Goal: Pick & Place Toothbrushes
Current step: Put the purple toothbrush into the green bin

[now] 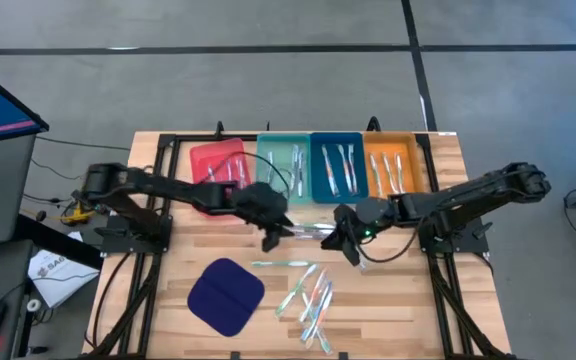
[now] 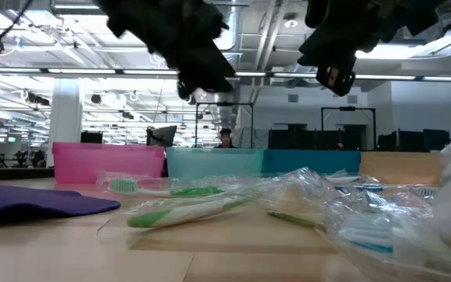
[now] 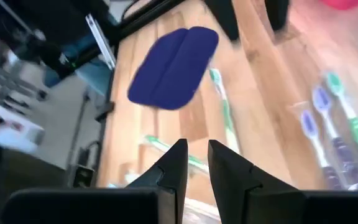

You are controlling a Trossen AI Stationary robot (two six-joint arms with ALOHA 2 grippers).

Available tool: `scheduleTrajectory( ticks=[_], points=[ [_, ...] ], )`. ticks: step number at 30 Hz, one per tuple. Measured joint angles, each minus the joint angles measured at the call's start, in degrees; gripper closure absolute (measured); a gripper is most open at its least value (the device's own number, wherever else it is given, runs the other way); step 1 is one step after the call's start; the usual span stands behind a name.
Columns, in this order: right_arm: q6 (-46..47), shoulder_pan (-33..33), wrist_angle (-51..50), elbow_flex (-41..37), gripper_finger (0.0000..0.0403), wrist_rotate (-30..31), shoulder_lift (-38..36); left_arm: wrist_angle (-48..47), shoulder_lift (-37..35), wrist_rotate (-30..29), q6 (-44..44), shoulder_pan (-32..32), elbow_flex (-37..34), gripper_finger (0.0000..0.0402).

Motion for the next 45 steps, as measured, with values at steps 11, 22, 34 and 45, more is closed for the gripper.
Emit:
scheduleTrajectory(
  ticks=[11, 22, 34, 45],
  points=[
    [-12.98, -0.22, 0.71, 0.40, 0.0344, -0.27, 8.86, 7.85, -17.56, 0.04, -1.49, -0.57, -8.37, 0.0261],
    [-6.79, -5.48, 2.63, 0.53, 0.0338, -7.03, 16.60, 24.27, -23.49, 0.12, -5.87, -2.84, -8.71, 0.0261],
    [-4.09, -4.78, 10.70, 2.96, 0.0340, -11.08, 14.16, 29.21, -25.05, 0.14, -6.49, -2.92, -8.74, 0.0261],
    [-9.87, -5.53, -14.09, 10.08, 0.0257, -4.79, 15.53, 27.84, -22.05, 0.45, -6.92, -2.68, -8.76, 0.0261]
  ],
)
